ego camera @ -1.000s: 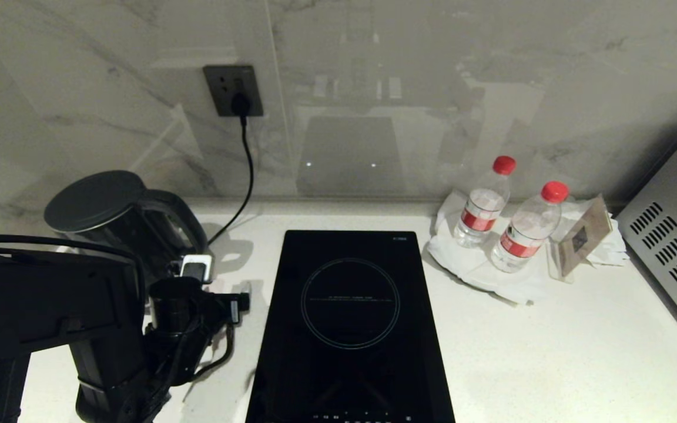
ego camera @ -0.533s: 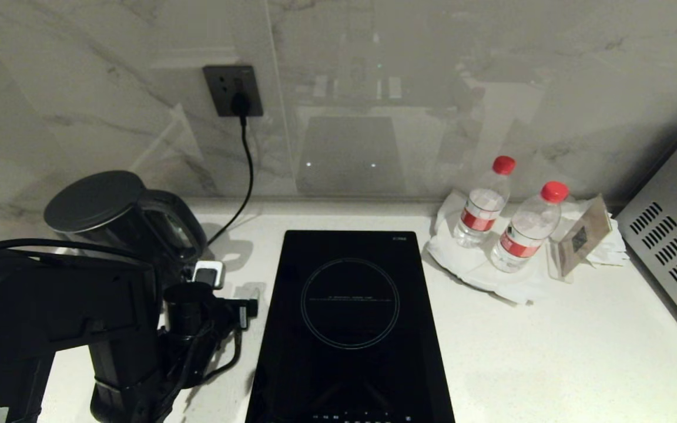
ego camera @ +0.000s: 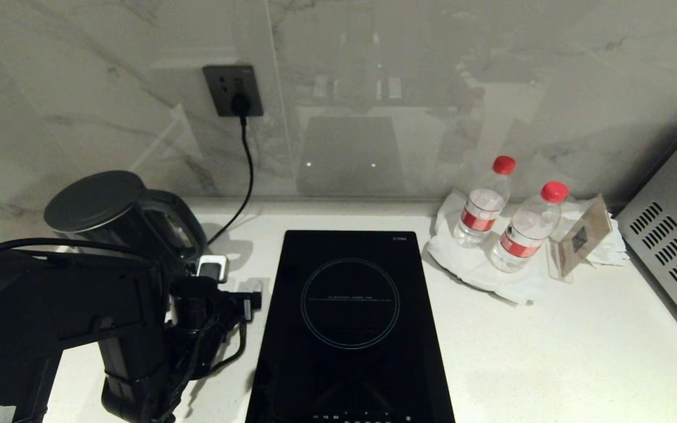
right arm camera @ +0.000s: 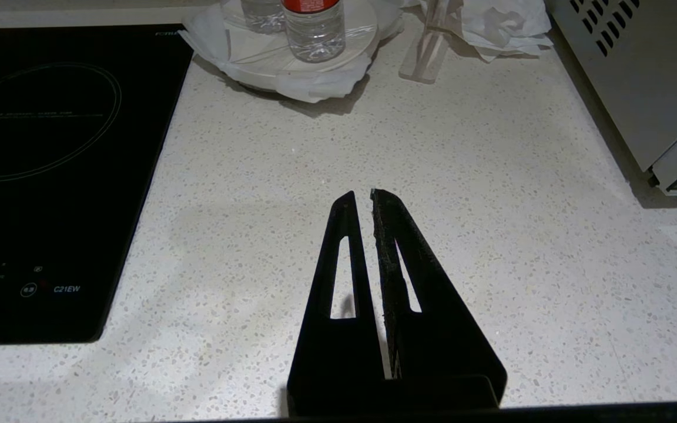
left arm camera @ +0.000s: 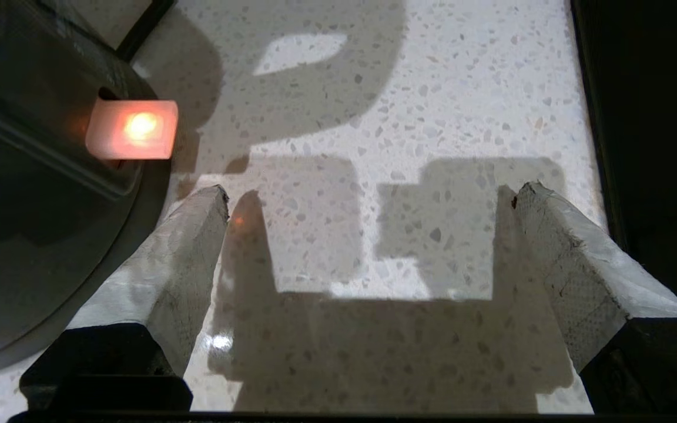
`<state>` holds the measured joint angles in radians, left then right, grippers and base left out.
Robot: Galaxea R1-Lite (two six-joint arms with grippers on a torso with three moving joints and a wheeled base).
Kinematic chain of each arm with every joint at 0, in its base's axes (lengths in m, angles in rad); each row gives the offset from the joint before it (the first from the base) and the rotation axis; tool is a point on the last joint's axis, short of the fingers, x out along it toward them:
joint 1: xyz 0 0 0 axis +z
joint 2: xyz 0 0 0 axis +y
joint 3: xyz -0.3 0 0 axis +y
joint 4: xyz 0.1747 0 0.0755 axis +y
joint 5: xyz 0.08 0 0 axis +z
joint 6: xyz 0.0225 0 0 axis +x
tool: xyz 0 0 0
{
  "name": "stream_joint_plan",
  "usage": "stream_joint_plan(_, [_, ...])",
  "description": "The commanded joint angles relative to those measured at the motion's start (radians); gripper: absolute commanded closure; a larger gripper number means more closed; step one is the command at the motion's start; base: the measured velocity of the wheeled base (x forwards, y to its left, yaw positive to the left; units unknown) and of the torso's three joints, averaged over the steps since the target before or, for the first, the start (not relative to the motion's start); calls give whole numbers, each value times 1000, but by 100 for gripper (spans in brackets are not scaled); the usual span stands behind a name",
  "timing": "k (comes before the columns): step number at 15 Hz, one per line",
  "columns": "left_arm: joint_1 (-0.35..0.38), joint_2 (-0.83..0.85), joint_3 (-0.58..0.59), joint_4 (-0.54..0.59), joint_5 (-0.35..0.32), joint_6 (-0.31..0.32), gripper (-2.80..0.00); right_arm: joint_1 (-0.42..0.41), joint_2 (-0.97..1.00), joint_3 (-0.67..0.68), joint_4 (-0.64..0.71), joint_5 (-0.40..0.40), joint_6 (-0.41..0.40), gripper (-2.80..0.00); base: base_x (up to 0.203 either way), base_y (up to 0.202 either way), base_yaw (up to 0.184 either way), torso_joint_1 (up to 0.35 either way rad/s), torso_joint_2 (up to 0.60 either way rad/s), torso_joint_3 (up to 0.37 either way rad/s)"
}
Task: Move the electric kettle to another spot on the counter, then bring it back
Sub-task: Finish boiling water
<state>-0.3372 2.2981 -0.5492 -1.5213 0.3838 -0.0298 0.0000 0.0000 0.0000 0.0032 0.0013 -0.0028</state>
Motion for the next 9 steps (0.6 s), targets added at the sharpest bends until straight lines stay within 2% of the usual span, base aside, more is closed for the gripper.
stream_joint_plan(1, [5, 8, -13, -9, 4, -1, -280, 0, 0, 0, 0, 0, 0, 0, 0, 0, 0, 0, 0, 0])
stream_joint_plan(9, [24, 2, -35, -9, 9, 1, -280, 0, 0, 0, 0, 0, 0, 0, 0, 0, 0, 0, 0, 0])
